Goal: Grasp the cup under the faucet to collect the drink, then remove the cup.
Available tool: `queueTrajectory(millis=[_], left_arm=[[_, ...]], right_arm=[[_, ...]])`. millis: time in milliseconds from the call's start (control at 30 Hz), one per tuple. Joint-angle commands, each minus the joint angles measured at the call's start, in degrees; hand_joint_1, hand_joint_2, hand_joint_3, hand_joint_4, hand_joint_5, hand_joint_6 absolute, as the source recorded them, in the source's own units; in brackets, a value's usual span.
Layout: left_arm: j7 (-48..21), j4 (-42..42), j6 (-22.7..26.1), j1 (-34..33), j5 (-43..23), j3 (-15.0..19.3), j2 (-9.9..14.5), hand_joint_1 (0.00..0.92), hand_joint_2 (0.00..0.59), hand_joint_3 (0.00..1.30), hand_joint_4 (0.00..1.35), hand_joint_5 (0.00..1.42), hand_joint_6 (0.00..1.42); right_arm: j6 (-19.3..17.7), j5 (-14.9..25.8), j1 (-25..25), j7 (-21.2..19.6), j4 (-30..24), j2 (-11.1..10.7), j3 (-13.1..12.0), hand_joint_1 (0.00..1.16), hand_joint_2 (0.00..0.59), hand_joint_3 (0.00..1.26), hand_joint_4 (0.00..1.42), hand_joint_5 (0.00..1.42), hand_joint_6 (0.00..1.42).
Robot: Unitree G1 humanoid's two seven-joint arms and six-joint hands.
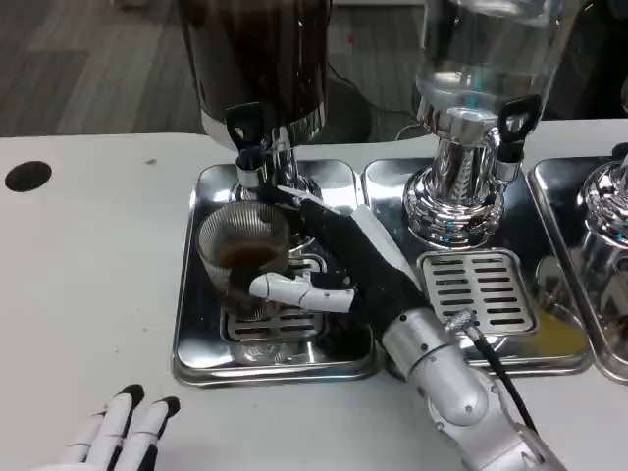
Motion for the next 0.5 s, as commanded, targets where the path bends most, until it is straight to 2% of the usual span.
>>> queueTrajectory(millis=[33,500], left_arm=[[-1.34,-0.53,0.39,-0.25,0.70,-0.36,-0.19,0.000,0.095,0.12,0.00,0.09,0.30],[-1.60,-0.02,0.51,-0.04,-0.22,0.31,-0.15,0.000,0.097,0.13,0.00,0.09,0.32]], right_arm=[[-1.43,0.41,-0.41,0.45,0.31,-0.38,-0.21,0.59,0.017,0.22,0.27,0.25,0.12],[-1.54,0.01,-0.01,1.61,0.77,-0.38,0.48,0.60,0.012,0.26,0.32,0.31,0.16]])
